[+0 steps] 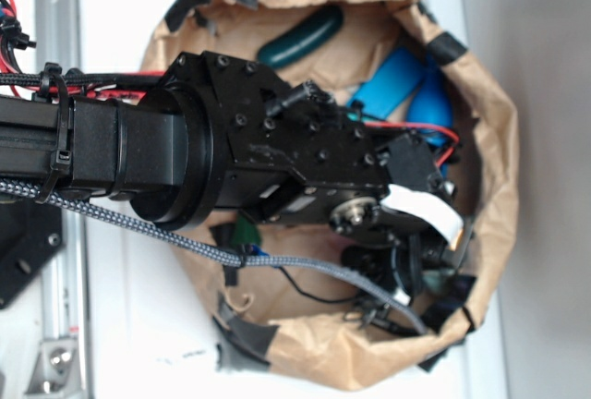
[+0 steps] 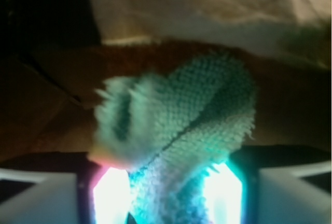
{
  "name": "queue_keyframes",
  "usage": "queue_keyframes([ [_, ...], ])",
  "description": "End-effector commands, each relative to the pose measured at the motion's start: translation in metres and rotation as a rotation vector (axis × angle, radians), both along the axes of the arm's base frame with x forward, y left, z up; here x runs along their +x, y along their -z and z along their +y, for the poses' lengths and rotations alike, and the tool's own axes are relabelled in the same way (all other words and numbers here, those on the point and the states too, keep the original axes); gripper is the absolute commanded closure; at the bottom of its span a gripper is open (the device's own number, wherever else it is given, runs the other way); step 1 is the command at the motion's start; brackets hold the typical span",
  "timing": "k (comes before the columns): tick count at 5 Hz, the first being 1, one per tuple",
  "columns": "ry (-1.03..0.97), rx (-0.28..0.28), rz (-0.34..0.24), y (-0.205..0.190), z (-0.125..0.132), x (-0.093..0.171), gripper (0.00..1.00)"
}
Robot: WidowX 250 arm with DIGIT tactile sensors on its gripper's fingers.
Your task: Grab the blue cloth.
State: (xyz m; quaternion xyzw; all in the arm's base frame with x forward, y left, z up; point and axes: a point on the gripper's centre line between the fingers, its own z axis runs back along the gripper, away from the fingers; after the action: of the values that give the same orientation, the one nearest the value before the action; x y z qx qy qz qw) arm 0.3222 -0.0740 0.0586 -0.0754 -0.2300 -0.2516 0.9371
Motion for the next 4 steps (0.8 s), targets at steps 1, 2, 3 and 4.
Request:
queue_keyframes([
  [1, -0.02, -0.025, -0.041, -0.014, 0.002, 0.008, 1.0],
  [2, -0.03, -0.044, -0.037, -0.013, 0.004, 0.01, 1.0],
  [3, -0.095, -0.016, -0.024, -0.03, 0.015, -0.001, 1.0],
  [4, -0.231, -0.008, 0.001, -0.08, 0.044, -0.027, 1.0],
])
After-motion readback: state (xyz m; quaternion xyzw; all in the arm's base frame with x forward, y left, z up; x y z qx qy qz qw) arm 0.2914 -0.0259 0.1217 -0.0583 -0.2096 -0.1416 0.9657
